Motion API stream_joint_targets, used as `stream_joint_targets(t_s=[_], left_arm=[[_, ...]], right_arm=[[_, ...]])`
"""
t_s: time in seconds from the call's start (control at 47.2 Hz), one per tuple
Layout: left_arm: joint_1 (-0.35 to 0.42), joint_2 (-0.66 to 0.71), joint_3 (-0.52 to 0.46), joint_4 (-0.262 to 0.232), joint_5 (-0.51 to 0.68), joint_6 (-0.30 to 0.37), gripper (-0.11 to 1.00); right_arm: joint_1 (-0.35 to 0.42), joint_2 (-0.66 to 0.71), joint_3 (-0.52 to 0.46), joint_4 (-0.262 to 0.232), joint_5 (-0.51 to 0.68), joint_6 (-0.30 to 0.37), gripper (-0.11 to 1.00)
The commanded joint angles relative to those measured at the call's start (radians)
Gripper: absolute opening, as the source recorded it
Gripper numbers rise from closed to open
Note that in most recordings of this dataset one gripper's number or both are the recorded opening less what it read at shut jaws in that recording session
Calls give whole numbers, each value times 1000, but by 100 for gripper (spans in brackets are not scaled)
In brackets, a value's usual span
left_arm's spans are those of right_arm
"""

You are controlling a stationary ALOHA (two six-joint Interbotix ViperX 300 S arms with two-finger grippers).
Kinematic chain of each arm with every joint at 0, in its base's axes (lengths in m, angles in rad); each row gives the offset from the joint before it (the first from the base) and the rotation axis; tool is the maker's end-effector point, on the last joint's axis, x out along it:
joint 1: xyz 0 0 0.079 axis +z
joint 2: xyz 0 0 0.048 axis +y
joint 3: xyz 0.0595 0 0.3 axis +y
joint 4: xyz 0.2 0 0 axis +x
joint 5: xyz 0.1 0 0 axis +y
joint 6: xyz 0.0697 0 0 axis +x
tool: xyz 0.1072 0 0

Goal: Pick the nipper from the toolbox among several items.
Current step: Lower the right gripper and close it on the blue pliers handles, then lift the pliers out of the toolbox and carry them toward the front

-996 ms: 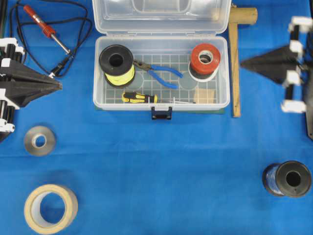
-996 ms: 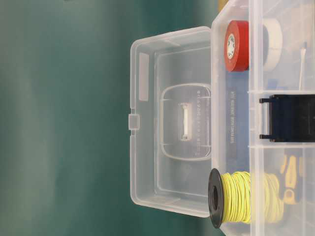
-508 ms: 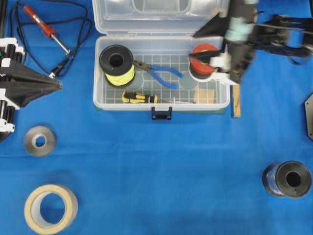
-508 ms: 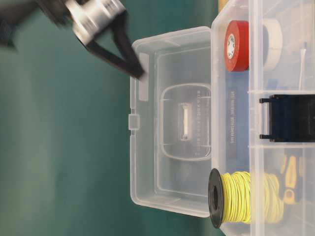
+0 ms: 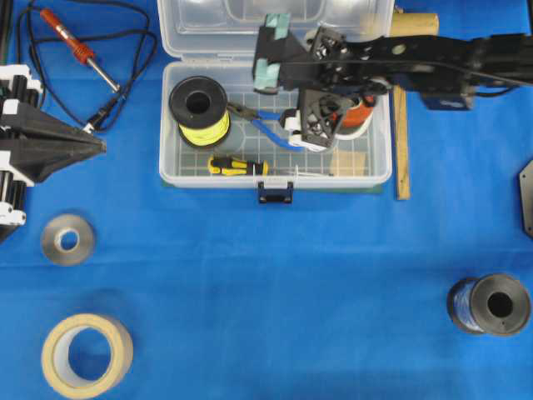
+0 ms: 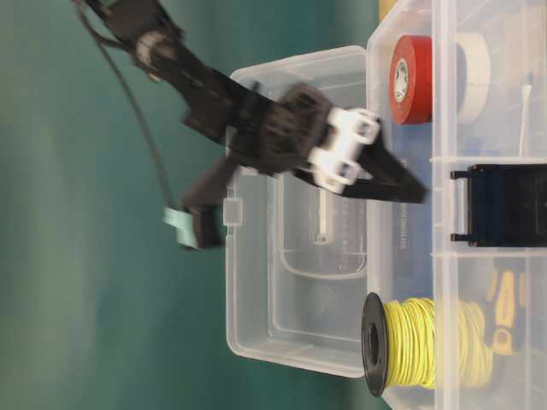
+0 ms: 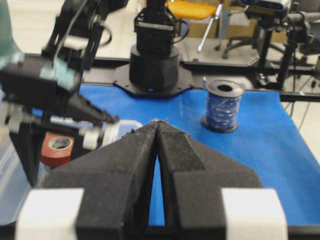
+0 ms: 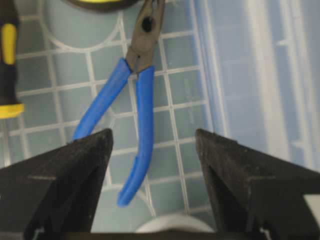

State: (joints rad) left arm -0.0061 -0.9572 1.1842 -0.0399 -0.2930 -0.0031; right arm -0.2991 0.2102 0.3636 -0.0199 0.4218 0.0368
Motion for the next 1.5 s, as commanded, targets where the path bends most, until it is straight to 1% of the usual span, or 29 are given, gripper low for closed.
stream_joint_targets(t_s=[0.0, 0.275, 0.36, 0.424, 0.466, 0.53, 0.572, 0.784, 0.953, 1.123, 1.25, 1.398, 1.483], left_arm=[[-2, 8, -9, 0, -2, -3, 0], [-2, 8, -5, 0, 5, -3, 0], [-2, 8, -5, 0, 6, -3, 0], [-2, 8, -3, 0, 6, -3, 0], [-2, 8, -3, 0, 8, -3, 0], [-2, 8, -3, -2, 8, -3, 0], [-2, 8, -5, 0, 8, -3, 0], [6, 8, -3, -2, 8, -3, 0], [14, 8, -3, -2, 20, -3, 0], [28, 8, -3, -2, 28, -3, 0], [35, 8, -3, -2, 29, -3, 0], [37, 8, -3, -2, 29, -3, 0], [37, 8, 0, -2, 32, -3, 0]], right_arm=[[-3, 18, -35, 0, -11, 2, 67], [-14, 87, -40, 0, -43, 0, 66], [-14, 98, -40, 0, -43, -6, 63], [-14, 98, -41, -2, -40, -11, 53], [-14, 97, -40, -2, -38, -11, 42], [-14, 98, -40, -2, -34, -12, 21], [-14, 95, -41, -2, -29, -12, 13], [-14, 43, -40, 0, -20, -11, 13], [-14, -55, -40, -2, -8, -9, 13], [-14, -155, -40, -25, 21, -2, 13], [-11, -229, -40, -26, 52, 0, 13], [25, -305, -28, -28, 71, 6, 13], [72, -344, -15, -28, 71, 11, 13]])
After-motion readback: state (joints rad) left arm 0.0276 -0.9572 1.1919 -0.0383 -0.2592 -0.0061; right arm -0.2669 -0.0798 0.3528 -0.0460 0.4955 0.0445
